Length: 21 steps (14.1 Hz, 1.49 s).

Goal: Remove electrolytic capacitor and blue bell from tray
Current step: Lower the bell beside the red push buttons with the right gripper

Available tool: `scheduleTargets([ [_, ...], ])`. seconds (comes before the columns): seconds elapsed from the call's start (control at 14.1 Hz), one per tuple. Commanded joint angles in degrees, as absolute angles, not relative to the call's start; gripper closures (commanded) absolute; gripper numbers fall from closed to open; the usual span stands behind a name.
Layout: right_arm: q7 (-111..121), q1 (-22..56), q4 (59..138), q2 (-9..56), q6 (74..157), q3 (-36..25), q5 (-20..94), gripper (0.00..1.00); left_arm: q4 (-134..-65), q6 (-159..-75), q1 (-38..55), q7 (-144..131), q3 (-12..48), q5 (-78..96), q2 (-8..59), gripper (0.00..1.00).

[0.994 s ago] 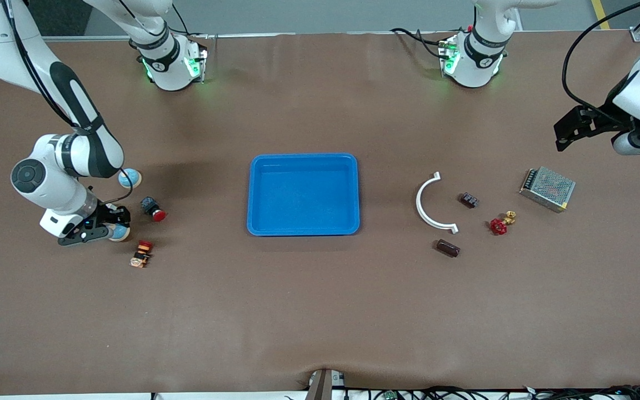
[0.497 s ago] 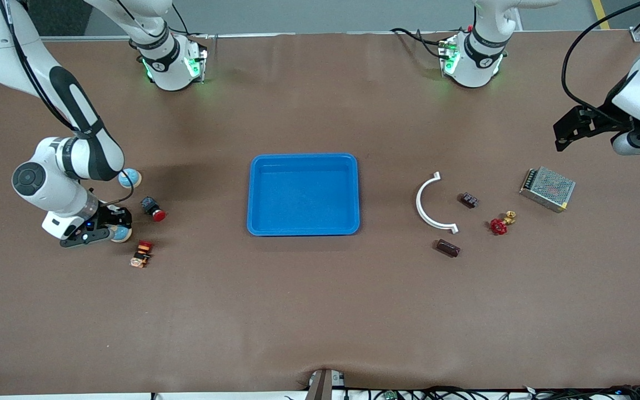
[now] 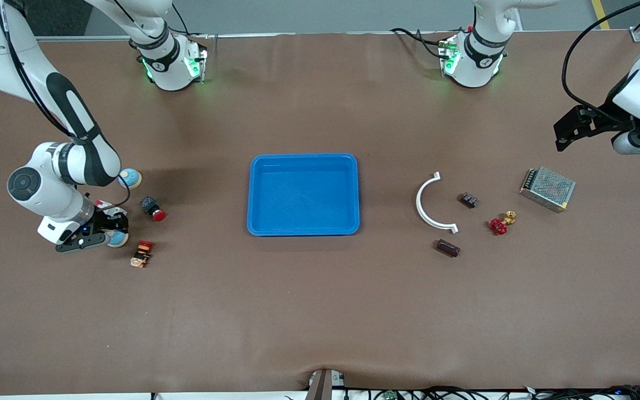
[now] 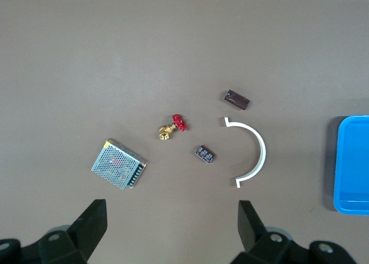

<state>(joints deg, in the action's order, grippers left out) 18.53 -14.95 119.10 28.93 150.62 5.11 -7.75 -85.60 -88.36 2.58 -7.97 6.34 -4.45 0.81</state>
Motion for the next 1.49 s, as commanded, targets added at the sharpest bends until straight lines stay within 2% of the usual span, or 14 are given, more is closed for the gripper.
scheduleTargets([
  [0.0, 20.2, -17.0, 117.5, 30.8, 150.7, 6.6, -6.8, 1.0, -86.0, -88.8, 2.6, -7.7, 6.2, -3.5, -0.4, 0.0],
  [0.28, 19.9, -17.0, 116.9, 32.0, 150.6, 6.6, -5.5, 1.0, -86.0, -88.8, 2.7, -7.7, 6.2, -3.7, -0.3, 0.0],
  [0.35, 19.9, -16.9, 116.4, 32.0, 150.1, 6.5, -5.1, 0.47, -86.0, -88.7, 2.6, -7.6, 6.1, -3.6, -0.4, 0.0],
  [0.43, 20.2, -16.9, 116.2, 32.0, 149.9, 6.5, -5.1, 0.0, -86.0, -88.6, 2.6, -7.6, 6.1, -3.6, -0.4, 0.0],
  [0.57, 20.1, -16.4, 115.1, 31.5, 147.8, 6.5, -5.1, 0.0, -86.0, -88.3, 2.5, -7.5, 6.1, -3.8, -0.4, 0.0],
  [0.78, 20.1, -16.2, 109.2, 30.0, 134.2, 6.7, -5.1, 0.0, -86.0, -88.1, 2.2, -7.0, 6.0, -4.1, -0.5, 0.0],
  [1.06, 19.9, -15.4, 107.1, 26.6, 127.9, 6.7, -5.0, 0.0, -86.0, -88.1, 2.3, -7.1, 6.1, -4.2, -0.5, 0.0],
  [1.42, 19.5, -15.3, 96.9, 25.8, 110.1, 6.7, -3.1, 0.0, -86.0, -88.1, 2.2, -7.0, 6.0, -4.3, -0.5, 0.0],
])
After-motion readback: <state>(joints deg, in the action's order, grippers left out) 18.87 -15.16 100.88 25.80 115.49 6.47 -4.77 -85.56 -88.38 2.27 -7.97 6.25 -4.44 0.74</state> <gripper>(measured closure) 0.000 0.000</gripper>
